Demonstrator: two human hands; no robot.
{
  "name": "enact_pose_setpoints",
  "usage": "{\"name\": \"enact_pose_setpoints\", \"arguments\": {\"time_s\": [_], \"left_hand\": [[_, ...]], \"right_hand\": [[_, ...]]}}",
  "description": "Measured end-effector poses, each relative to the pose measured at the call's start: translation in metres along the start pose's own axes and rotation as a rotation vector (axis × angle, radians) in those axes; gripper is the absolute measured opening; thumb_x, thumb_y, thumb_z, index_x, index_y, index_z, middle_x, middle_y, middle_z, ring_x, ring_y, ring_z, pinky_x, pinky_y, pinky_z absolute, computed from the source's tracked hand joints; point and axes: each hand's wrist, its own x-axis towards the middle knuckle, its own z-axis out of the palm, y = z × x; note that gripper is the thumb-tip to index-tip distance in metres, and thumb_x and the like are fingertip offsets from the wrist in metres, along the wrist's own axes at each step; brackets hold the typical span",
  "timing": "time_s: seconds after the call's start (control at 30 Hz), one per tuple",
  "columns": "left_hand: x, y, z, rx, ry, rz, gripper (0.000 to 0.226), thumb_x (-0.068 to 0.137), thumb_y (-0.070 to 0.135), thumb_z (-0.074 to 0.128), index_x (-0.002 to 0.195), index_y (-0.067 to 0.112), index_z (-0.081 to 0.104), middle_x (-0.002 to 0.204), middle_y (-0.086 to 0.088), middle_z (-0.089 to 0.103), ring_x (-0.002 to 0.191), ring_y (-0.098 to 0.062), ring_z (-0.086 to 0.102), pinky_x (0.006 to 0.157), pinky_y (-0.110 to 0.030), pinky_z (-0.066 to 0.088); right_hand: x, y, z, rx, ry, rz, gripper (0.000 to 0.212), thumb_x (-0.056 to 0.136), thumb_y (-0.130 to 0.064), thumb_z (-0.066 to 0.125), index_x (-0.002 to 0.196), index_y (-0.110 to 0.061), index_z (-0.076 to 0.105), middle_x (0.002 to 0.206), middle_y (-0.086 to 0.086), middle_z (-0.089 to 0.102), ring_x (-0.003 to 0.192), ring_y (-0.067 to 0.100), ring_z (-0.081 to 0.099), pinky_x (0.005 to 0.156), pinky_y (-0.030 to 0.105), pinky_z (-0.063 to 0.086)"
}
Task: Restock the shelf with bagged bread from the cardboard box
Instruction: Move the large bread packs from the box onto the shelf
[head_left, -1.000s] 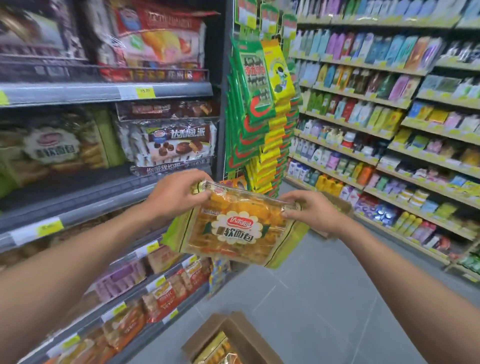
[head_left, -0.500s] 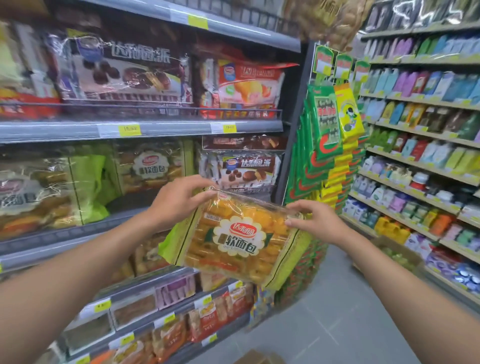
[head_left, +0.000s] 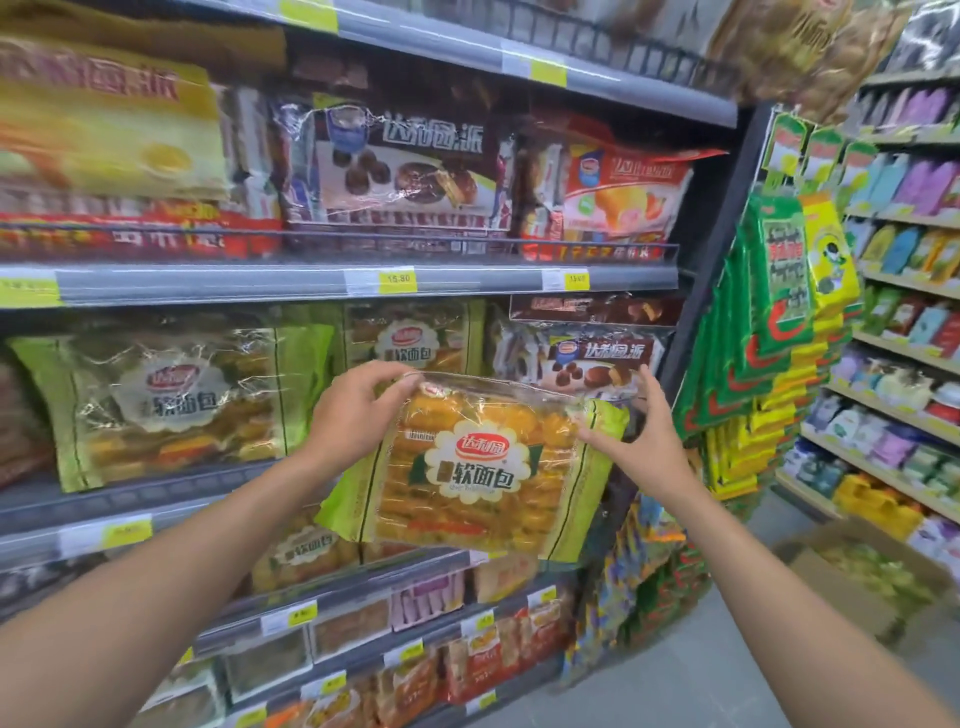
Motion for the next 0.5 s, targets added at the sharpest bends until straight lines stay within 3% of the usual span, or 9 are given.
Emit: {"name": "enact_pose_setpoints", "arguments": {"time_s": [0.1,0.2,0.23,0.3,0.4,0.5], "left_hand": [[0.008,-0.014,-0.016,-0.063,0.013,-0.010,0.014,0.098,0.044,0.058,0.092,0.045,0.071,0.105,0.022,0.071,0.104,-0.005,0.064,0.093,-0.040,0.053],[0.015,-0.023,-0.027,-0.103,0.019,-0.043,0.016,0.100,0.037,0.058,0.099,0.035,0.074,0.102,0.025,0.068,0.101,0.004,0.060,0.089,-0.034,0.049],[0.017,-0.026,-0.031,-0.114,0.015,-0.054,0.017,0.100,0.037,0.057,0.100,0.033,0.074,0.101,0.025,0.068,0.100,0.006,0.058,0.087,-0.033,0.048],[0.022,-0.032,-0.035,-0.130,0.007,-0.061,0.019,0.101,0.035,0.056,0.100,0.030,0.074,0.100,0.024,0.068,0.099,0.007,0.057,0.087,-0.033,0.047],[0.028,-0.042,-0.037,-0.115,0.010,-0.072,0.024,0.101,0.035,0.055,0.099,0.023,0.075,0.100,0.023,0.068,0.101,0.002,0.060,0.092,-0.037,0.048],[0.032,-0.052,-0.036,-0.080,0.007,-0.102,0.024,0.100,0.043,0.054,0.099,0.030,0.073,0.109,0.018,0.071,0.108,-0.008,0.063,0.096,-0.041,0.049]], "right_hand": [[-0.001,0.010,0.026,0.140,-0.072,0.201,0.130,0.060,-0.068,0.084,0.159,-0.045,0.002,0.166,-0.007,0.021,0.149,0.021,0.030,0.118,0.051,0.034],[-0.003,0.024,0.057,0.226,-0.207,0.325,0.136,0.045,-0.078,0.085,0.158,-0.036,0.020,0.161,-0.002,0.035,0.143,0.023,0.041,0.116,0.049,0.038],[-0.003,0.027,0.067,0.275,-0.227,0.335,0.131,0.041,-0.078,0.086,0.152,-0.029,0.036,0.155,-0.002,0.044,0.137,0.020,0.048,0.113,0.046,0.041],[-0.003,0.026,0.085,0.380,-0.230,0.341,0.101,0.040,-0.073,0.089,0.127,-0.033,0.057,0.138,-0.001,0.063,0.121,0.016,0.061,0.109,0.043,0.045],[0.002,0.024,0.102,0.495,-0.207,0.343,0.099,0.039,-0.069,0.093,0.124,-0.028,0.064,0.123,-0.003,0.072,0.117,0.021,0.066,0.106,0.049,0.049],[0.008,0.012,0.111,0.559,-0.167,0.344,0.089,0.056,-0.058,0.090,0.131,-0.021,0.060,0.119,-0.003,0.073,0.113,0.020,0.068,0.096,0.040,0.053]]}}
